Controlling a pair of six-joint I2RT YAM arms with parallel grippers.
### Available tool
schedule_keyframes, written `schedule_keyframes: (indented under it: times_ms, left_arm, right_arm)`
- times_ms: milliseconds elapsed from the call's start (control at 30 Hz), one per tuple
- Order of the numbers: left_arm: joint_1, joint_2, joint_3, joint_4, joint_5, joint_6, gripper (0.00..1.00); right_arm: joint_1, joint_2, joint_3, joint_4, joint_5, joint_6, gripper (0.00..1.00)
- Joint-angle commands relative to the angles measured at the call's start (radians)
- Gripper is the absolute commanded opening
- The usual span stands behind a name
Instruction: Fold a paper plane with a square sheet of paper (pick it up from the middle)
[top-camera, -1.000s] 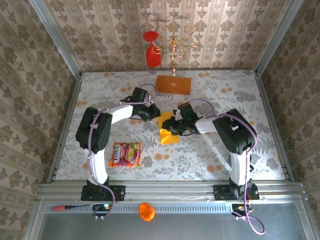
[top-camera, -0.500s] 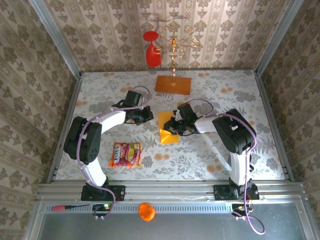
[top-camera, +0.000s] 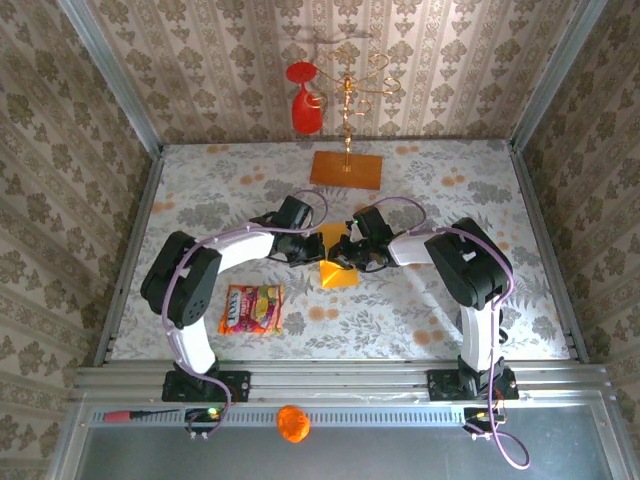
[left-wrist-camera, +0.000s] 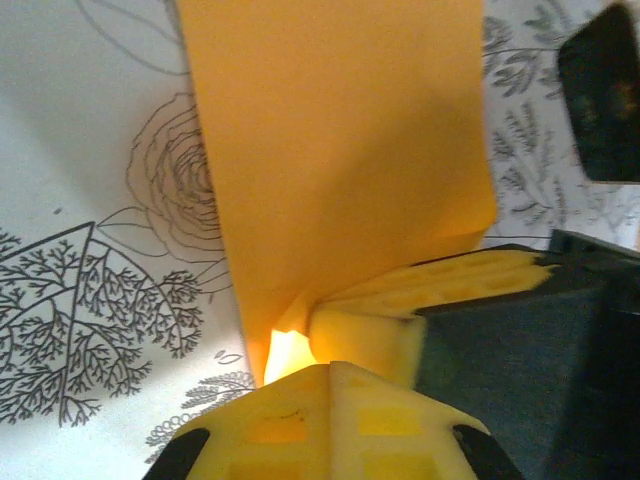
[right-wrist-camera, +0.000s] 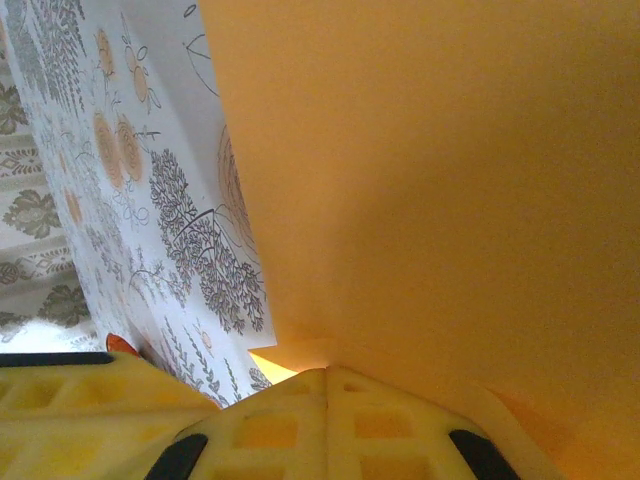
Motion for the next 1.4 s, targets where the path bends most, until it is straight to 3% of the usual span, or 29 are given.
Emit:
schedule_keyframes:
  times_ms: [0, 567, 800, 967, 1367]
  left_arm:
    - [-0.008, 0.026, 0.024, -0.026, -0.037, 0.006, 0.00]
    - [-0.022, 0.107, 0.081, -0.093, -0.112, 0.024, 0.00]
    - [-0.023, 0.134, 0.096, -0.160, -0.136, 0.043, 0.00]
    - [-0.023, 0.136, 0.108, -0.178, -0.144, 0.061, 0.00]
    - [-0.023, 0.149, 0.136, -0.189, -0.132, 0.077, 0.00]
  right_arm:
    - [-0.004, 0.052, -0.034, -0.192, 0.132, -0.014, 0.00]
    - [-0.001, 0.035, -0.030, -0.162, 0.104, 0.002, 0.00]
    - [-0.009, -0.066, 0.011, -0.150, 0.052, -0.019, 0.00]
    - [-0.011, -0.129, 0.010, -0.206, 0.094, -0.087, 0.00]
    - [-0.016, -0.064, 0.051, -0.232, 0.112, -0.131, 0.00]
